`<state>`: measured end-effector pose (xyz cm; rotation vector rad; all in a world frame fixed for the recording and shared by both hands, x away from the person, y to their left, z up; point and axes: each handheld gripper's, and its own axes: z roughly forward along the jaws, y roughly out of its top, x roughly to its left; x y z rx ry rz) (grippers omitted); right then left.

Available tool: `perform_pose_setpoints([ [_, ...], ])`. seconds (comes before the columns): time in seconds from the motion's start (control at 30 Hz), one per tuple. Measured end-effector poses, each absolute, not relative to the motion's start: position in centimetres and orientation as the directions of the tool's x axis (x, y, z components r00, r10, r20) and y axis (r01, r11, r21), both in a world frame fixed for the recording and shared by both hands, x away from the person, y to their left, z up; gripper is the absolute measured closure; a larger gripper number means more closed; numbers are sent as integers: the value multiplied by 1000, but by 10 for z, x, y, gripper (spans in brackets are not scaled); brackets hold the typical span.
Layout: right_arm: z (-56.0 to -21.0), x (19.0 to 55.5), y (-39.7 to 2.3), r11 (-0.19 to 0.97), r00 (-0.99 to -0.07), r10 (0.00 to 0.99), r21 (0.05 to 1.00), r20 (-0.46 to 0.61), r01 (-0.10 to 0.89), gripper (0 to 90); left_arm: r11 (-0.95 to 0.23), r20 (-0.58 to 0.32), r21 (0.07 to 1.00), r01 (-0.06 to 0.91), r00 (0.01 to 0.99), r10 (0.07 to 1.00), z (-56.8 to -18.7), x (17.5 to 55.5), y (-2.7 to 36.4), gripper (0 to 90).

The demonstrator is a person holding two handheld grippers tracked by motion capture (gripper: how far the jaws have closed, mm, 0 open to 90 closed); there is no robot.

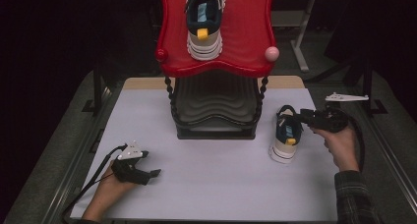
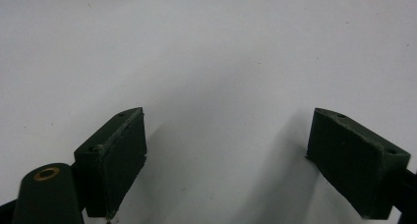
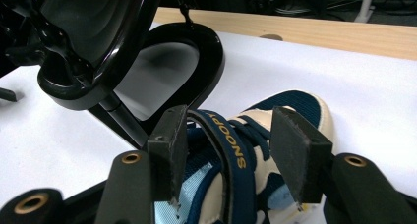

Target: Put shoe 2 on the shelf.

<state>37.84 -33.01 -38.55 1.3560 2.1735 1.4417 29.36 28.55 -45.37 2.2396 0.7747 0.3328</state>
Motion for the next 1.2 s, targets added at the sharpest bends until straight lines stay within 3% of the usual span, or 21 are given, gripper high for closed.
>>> perform_pose_setpoints([
  [0.33, -395, 386, -318, 172, -579, 767, 781, 277, 600, 469, -552, 6, 715, 430, 785, 620, -454, 293, 286, 141],
  [0.73, -400, 385, -315, 191, -578, 783, 795, 231, 576, 661, -552, 6, 715, 430, 785, 620, -454, 293, 286, 141],
  [1.03, -397, 382, -320, 158, -602, 756, 821, 257, 549, 681, -551, 6, 715, 430, 785, 620, -454, 294, 286, 141],
  [1.2, -376, 377, -323, 146, -616, 748, 845, 246, 515, 683, -551, 6, 715, 430, 785, 620, -454, 294, 286, 141],
])
